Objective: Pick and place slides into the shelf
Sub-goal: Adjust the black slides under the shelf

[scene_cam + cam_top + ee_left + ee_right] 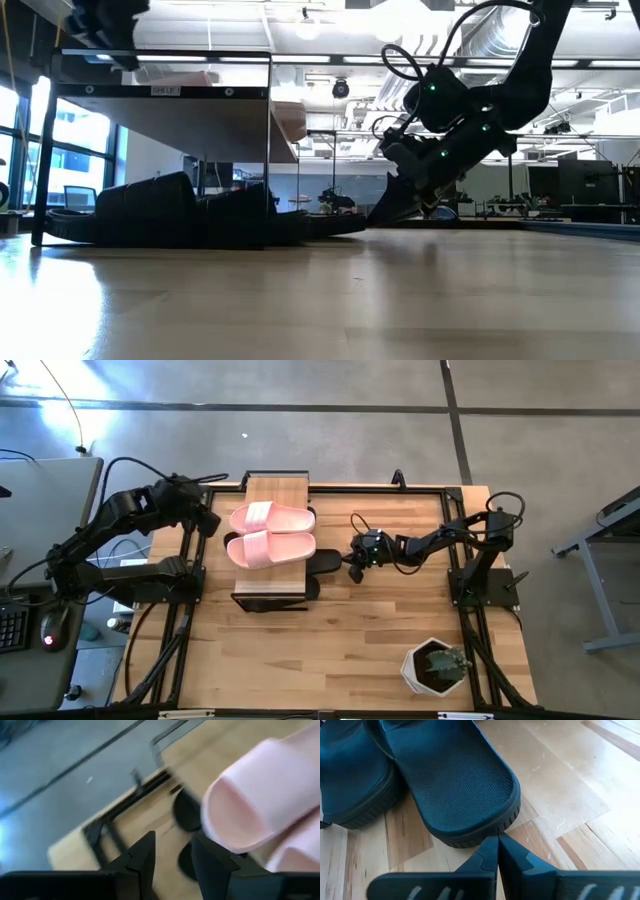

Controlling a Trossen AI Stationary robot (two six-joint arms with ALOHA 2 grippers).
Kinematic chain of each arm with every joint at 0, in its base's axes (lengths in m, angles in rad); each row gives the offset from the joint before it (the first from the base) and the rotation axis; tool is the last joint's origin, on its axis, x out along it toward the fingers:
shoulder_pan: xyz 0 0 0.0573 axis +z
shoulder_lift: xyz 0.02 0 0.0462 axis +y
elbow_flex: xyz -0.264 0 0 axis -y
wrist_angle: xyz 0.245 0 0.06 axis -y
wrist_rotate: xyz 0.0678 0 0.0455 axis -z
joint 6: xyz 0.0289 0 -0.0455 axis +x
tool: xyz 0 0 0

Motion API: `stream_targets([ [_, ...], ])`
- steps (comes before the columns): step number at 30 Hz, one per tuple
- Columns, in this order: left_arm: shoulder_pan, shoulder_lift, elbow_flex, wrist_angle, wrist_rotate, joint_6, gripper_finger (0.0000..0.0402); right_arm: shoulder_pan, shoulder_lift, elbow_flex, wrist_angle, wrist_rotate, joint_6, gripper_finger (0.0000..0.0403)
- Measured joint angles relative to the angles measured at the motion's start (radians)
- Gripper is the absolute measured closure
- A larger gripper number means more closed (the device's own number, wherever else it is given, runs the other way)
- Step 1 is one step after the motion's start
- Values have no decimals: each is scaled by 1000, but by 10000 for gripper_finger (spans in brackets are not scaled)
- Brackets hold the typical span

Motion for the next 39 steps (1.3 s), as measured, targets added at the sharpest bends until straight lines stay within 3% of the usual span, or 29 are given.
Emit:
stream_targets([
  [4,0,34,1,-75,-29,-103,291,0,0,0,0,-3,-4,403],
  [7,1,92,1,-41,67,-117,291,0,0,-1,0,-3,-3,403],
  [12,47,243,37,52,323,-48,291,0,0,-1,1,-4,5,403],
  [15,166,321,94,112,495,28,291,0,0,-1,1,-7,12,403],
  [19,364,330,120,304,857,115,291,0,0,-1,0,-18,6,403],
  [21,460,329,120,384,973,116,291,0,-1,-1,0,-22,-4,403],
  [22,504,331,120,403,976,110,291,0,-1,-1,0,-22,-4,403],
  [25,622,333,113,400,834,111,291,0,-1,-1,0,-22,-7,403],
  [28,663,348,91,428,892,65,291,0,-1,-2,2,-26,-7,403],
  [31,649,355,92,448,895,17,291,0,-1,-2,5,-34,-7,403],
  [39,537,397,93,461,612,-43,291,0,-1,-2,5,-60,-6,403],
])
